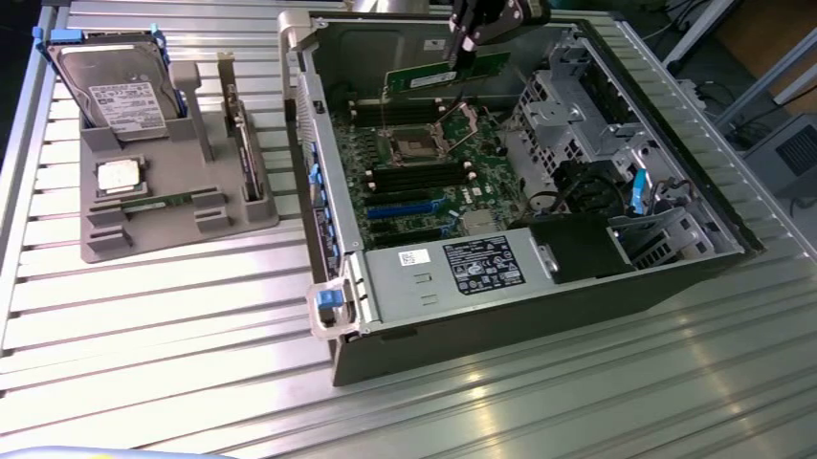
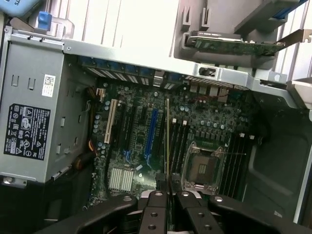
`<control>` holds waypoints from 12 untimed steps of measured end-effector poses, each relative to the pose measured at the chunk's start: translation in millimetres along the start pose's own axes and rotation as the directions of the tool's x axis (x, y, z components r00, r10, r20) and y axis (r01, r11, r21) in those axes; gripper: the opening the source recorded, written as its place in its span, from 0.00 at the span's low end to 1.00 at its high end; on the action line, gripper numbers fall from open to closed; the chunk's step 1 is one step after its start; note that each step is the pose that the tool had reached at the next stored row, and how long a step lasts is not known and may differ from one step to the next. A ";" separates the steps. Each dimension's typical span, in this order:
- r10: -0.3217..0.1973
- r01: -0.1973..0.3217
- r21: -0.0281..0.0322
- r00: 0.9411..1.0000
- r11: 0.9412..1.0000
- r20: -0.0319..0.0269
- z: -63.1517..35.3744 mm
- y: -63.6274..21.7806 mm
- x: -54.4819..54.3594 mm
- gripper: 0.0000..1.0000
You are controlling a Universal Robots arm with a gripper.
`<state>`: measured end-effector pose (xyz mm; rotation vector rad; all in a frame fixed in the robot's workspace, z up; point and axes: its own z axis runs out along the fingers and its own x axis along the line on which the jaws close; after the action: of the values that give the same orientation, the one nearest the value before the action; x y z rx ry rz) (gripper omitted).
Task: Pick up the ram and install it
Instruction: 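Pick up the ram and move it above insertion slot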
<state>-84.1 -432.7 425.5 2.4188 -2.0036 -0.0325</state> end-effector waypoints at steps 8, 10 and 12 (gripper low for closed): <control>0.000 0.000 0.000 1.000 1.000 -0.001 -0.3 -17.2 3.3 0.13; 0.000 0.000 0.000 1.000 1.000 -0.002 -0.3 -20.5 3.9 0.13; 0.000 0.000 0.000 1.000 1.000 -0.002 -0.4 -24.1 4.6 0.13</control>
<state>-59.6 -432.7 425.5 2.4175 -2.0025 -0.0302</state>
